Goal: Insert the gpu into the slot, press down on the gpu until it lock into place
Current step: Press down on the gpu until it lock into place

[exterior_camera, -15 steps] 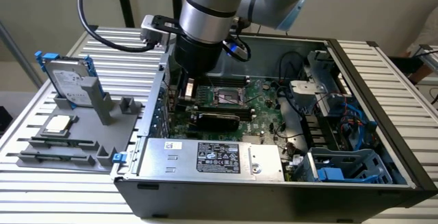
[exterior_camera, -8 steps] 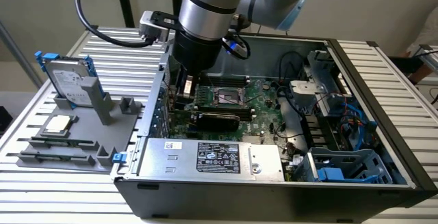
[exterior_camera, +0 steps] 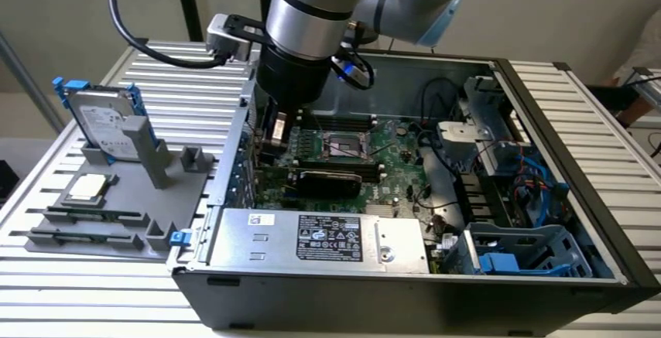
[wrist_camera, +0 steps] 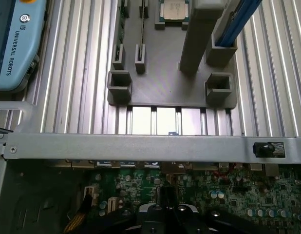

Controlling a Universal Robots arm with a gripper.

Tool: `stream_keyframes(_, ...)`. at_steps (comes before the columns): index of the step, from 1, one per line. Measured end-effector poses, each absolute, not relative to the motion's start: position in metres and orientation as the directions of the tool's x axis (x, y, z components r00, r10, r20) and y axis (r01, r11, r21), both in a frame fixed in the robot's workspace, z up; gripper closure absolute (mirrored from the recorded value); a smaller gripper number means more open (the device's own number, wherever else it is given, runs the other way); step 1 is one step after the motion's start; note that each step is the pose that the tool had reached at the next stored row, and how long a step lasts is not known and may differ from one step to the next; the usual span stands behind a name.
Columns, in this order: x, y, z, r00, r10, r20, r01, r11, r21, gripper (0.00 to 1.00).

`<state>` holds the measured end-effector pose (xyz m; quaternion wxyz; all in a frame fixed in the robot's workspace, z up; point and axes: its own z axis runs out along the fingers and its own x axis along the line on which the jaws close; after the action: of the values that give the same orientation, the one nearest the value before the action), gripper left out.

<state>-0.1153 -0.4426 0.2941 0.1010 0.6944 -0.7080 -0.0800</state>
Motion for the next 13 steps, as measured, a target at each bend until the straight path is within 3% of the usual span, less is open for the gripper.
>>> stream_keyframes(13, -0.1211, -0.4419, 0.2941, -0.075, -0.997, 0.032, -0.962, 0.081, 0.260, 0.89)
